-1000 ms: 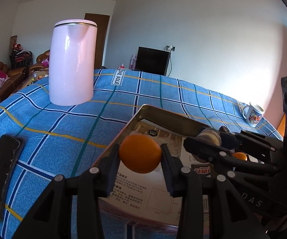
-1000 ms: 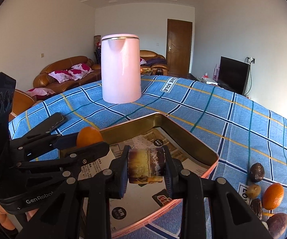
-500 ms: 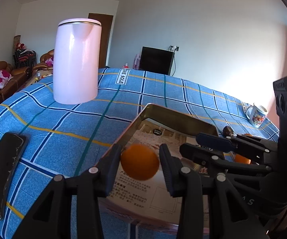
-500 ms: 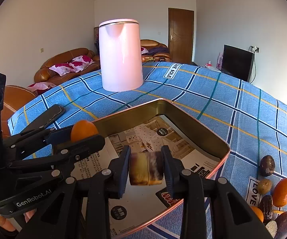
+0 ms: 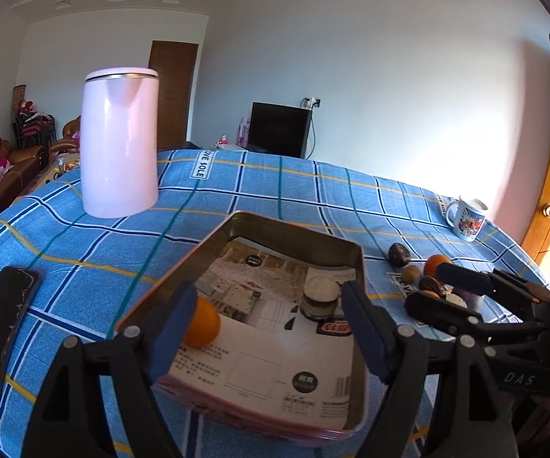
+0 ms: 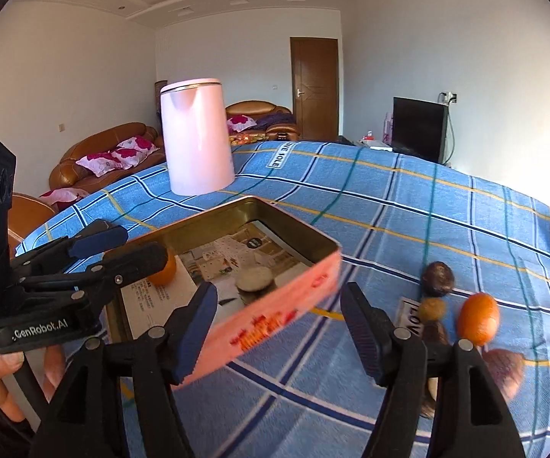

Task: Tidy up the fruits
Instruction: 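Carry orange and cake roll into the pink tin and open both tools, then grasp the brown kiwi with the right tool while the left tool grasps another orange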

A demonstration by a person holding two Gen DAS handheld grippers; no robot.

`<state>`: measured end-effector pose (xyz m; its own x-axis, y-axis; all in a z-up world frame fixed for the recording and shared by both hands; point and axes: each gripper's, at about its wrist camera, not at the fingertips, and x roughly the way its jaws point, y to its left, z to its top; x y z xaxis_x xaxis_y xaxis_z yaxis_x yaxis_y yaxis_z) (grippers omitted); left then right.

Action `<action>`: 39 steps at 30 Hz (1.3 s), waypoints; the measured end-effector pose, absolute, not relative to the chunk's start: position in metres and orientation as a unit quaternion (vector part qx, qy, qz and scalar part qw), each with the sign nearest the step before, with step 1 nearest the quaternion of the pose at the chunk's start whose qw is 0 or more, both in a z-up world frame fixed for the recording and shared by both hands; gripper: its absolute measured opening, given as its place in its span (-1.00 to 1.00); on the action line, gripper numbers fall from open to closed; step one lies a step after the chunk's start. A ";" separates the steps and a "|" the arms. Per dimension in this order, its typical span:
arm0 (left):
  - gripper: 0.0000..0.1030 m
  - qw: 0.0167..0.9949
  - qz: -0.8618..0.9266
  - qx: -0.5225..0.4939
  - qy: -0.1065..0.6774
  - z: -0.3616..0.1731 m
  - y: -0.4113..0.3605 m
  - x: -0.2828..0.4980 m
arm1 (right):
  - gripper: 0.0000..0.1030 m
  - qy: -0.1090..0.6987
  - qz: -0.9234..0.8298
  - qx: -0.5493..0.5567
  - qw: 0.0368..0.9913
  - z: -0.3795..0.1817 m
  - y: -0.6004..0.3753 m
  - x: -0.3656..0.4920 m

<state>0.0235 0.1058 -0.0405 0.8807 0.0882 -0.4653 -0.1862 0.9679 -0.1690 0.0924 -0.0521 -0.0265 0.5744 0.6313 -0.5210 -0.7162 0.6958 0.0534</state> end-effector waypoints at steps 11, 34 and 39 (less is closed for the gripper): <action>0.56 0.967 0.005 -0.047 0.249 -0.037 0.033 0.036 | 0.34 0.260 0.244 -0.063 0.932 -0.046 -0.187 0.077; 0.48 0.940 -0.055 0.004 0.337 -0.060 -0.033 0.096 | -0.39 0.271 0.242 -0.031 0.931 -0.064 -0.220 0.089; 0.25 0.931 -0.058 0.015 0.361 -0.064 -0.040 0.113 | -0.38 0.260 0.243 -0.026 0.934 -0.051 -0.210 0.103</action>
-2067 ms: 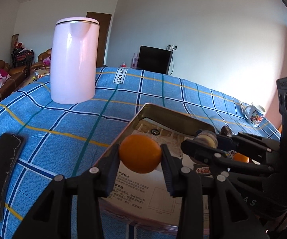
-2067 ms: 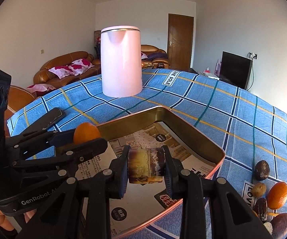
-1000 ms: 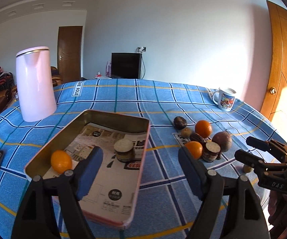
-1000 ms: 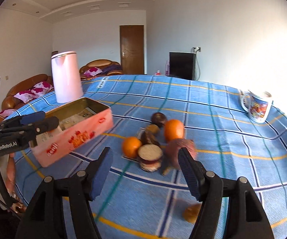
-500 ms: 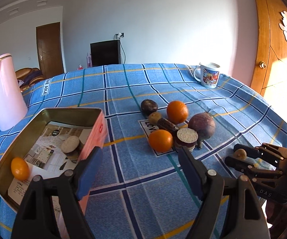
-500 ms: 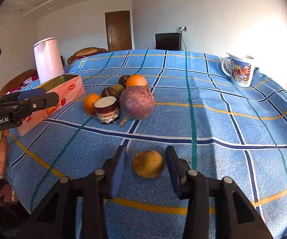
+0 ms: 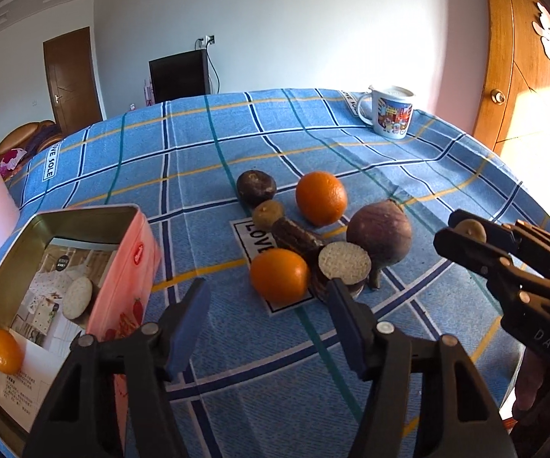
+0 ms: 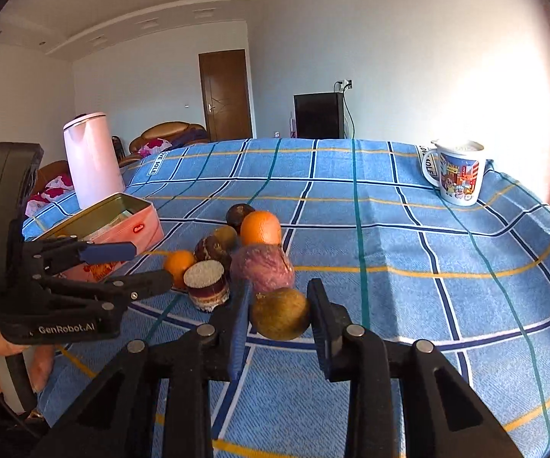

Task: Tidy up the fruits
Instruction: 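Grasp the brown kiwi with the right tool while the left tool grasps another orange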

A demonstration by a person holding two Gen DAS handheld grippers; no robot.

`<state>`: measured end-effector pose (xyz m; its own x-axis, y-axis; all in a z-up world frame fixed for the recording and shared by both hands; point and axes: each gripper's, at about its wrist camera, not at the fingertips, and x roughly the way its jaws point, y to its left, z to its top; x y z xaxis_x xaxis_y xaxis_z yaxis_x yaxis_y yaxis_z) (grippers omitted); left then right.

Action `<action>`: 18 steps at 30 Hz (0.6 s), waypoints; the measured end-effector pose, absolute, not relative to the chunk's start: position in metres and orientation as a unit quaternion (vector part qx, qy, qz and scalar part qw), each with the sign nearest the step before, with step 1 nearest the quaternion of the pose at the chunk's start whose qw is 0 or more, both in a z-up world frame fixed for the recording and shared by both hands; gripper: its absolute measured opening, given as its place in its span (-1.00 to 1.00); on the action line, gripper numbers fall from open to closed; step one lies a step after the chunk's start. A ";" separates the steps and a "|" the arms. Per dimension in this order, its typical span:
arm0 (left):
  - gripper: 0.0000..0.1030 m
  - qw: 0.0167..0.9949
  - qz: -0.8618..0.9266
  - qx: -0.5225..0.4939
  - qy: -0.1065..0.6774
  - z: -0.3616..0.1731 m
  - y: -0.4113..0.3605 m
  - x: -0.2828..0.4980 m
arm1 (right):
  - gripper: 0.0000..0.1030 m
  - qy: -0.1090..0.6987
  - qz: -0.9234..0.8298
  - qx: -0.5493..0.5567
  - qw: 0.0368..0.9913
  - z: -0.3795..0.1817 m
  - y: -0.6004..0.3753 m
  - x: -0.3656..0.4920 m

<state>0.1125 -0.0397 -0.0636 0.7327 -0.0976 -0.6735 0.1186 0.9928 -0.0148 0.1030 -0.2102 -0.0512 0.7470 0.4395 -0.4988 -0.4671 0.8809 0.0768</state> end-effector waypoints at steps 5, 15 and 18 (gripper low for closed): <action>0.09 0.921 -0.058 0.009 0.384 -0.070 -0.040 0.126 | -0.38 0.266 0.246 -0.020 0.932 -0.054 -0.204 0.113; -0.25 0.905 -0.094 -0.034 0.414 -0.076 -0.041 0.139 | -0.38 0.289 0.247 -0.043 0.924 -0.058 -0.196 0.119; -0.25 0.906 -0.104 -0.048 0.408 -0.077 -0.039 0.134 | -0.38 0.288 0.249 -0.042 0.924 -0.059 -0.197 0.118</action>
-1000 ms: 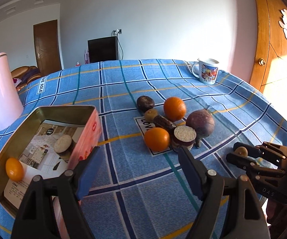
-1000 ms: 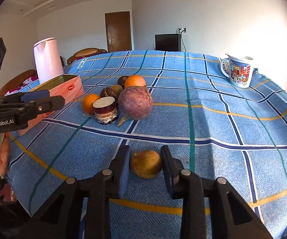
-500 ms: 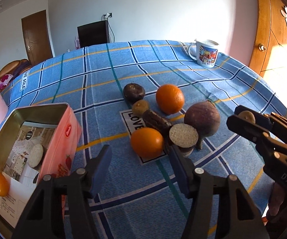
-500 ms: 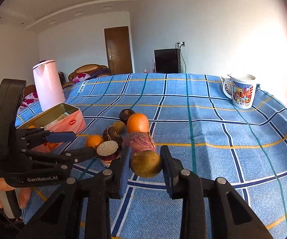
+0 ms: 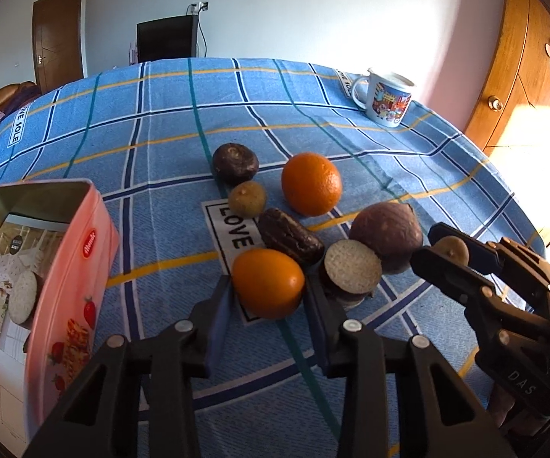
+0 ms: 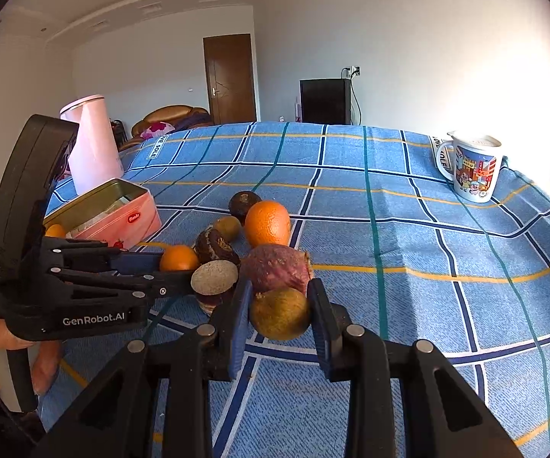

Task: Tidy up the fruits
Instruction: 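Grasp the brown kiwi with the right tool while the left tool grasps another orange, then lift the kiwi and orange and carry both toward the pink tin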

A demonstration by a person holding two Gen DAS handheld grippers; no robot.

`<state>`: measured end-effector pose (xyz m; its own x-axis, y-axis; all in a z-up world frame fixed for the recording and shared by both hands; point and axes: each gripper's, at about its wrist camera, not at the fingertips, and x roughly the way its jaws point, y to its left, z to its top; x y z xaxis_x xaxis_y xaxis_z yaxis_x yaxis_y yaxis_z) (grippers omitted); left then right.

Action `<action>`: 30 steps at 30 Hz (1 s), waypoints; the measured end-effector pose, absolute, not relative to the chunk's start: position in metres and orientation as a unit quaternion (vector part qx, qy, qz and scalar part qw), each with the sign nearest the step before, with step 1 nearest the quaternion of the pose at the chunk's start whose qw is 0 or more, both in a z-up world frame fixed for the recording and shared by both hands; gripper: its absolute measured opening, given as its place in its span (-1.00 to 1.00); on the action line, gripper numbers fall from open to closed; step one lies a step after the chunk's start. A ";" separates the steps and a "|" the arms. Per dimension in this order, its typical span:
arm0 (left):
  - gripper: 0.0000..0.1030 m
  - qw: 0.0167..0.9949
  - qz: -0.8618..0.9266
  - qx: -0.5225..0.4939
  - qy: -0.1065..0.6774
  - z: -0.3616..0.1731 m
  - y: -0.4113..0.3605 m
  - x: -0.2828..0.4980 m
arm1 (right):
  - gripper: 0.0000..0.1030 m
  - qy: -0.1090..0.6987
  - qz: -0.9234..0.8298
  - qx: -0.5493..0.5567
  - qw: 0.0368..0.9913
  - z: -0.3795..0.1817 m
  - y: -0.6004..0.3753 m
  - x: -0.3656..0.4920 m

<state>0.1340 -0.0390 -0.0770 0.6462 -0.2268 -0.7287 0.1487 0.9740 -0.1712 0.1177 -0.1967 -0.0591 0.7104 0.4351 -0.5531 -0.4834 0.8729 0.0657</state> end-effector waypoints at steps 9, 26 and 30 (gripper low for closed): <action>-0.25 0.928 -0.101 -0.063 0.354 -0.064 -0.030 0.118 | -0.38 0.268 0.248 -0.038 0.930 -0.056 -0.199 0.111; -0.25 0.957 -0.072 -0.038 0.279 -0.049 -0.030 0.096 | -0.38 0.211 0.255 -0.033 0.943 -0.050 -0.204 0.096; -0.25 0.960 -0.069 -0.036 0.268 -0.047 -0.031 0.092 | -0.38 0.200 0.256 -0.033 0.945 -0.050 -0.205 0.093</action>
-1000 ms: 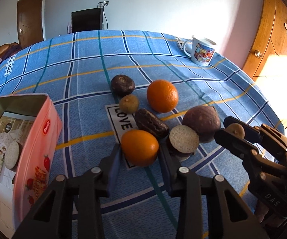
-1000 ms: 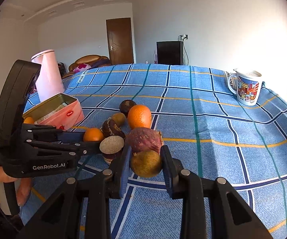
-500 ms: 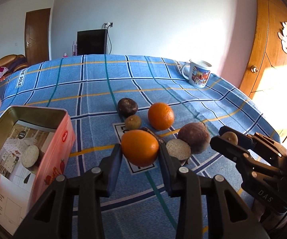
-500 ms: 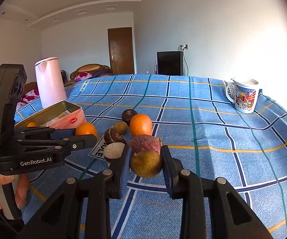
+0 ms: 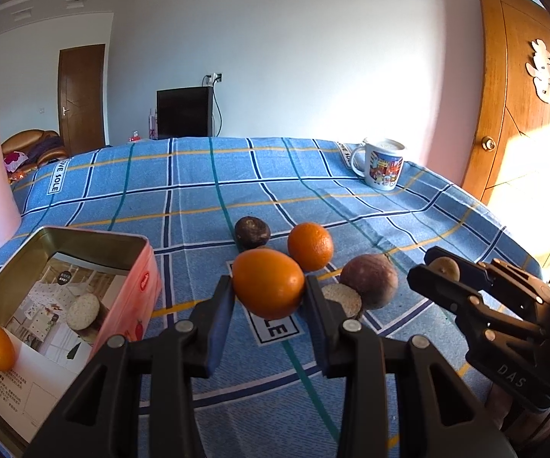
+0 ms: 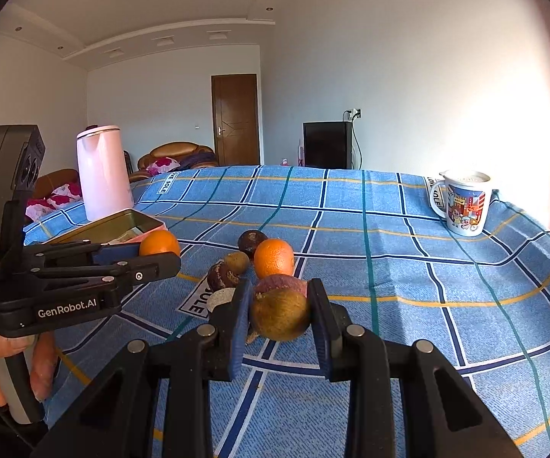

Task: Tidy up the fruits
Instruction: 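Lift the kiwi and orange and carry both toward the pink tin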

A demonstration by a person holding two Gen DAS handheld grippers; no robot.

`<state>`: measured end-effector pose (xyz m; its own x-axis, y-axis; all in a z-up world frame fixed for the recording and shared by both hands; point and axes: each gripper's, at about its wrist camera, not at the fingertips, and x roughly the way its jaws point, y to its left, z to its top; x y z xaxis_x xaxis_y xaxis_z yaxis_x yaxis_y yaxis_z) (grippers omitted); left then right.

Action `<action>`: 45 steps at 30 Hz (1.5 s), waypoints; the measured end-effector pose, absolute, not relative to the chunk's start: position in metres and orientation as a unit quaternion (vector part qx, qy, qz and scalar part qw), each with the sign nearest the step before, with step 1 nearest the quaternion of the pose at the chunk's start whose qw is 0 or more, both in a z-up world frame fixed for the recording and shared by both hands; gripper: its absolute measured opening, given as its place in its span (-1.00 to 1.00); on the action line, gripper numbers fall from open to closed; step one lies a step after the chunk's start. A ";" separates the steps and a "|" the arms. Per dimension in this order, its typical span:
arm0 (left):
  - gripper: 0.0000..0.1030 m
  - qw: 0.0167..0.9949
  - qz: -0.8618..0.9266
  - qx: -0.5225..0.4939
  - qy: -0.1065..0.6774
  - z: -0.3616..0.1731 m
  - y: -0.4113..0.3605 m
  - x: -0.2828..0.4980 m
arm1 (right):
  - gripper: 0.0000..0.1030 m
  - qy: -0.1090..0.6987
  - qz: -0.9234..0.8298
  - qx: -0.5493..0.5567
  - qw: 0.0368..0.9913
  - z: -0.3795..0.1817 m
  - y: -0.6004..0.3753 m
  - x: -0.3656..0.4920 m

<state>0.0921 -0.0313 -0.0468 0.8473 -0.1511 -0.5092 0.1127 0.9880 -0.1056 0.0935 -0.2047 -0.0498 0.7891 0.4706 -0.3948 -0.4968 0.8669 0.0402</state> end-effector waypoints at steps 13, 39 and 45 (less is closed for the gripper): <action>-0.25 0.969 -0.057 -0.021 0.239 -0.042 -0.036 0.082 | -0.38 0.174 0.258 -0.031 0.950 -0.050 -0.208 0.087; -0.25 0.981 -0.039 0.008 0.188 -0.036 -0.045 0.061 | -0.38 0.121 0.261 -0.034 0.957 -0.047 -0.211 0.070; -0.25 0.982 -0.036 0.012 0.183 -0.036 -0.047 0.059 | -0.38 0.102 0.262 -0.040 0.959 -0.047 -0.211 0.065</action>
<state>0.0589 -0.0470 -0.0360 0.9308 -0.0659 -0.3596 0.0743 0.9972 0.0096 0.0648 -0.2111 -0.0465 0.8421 0.4939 -0.2165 -0.5102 0.8598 -0.0231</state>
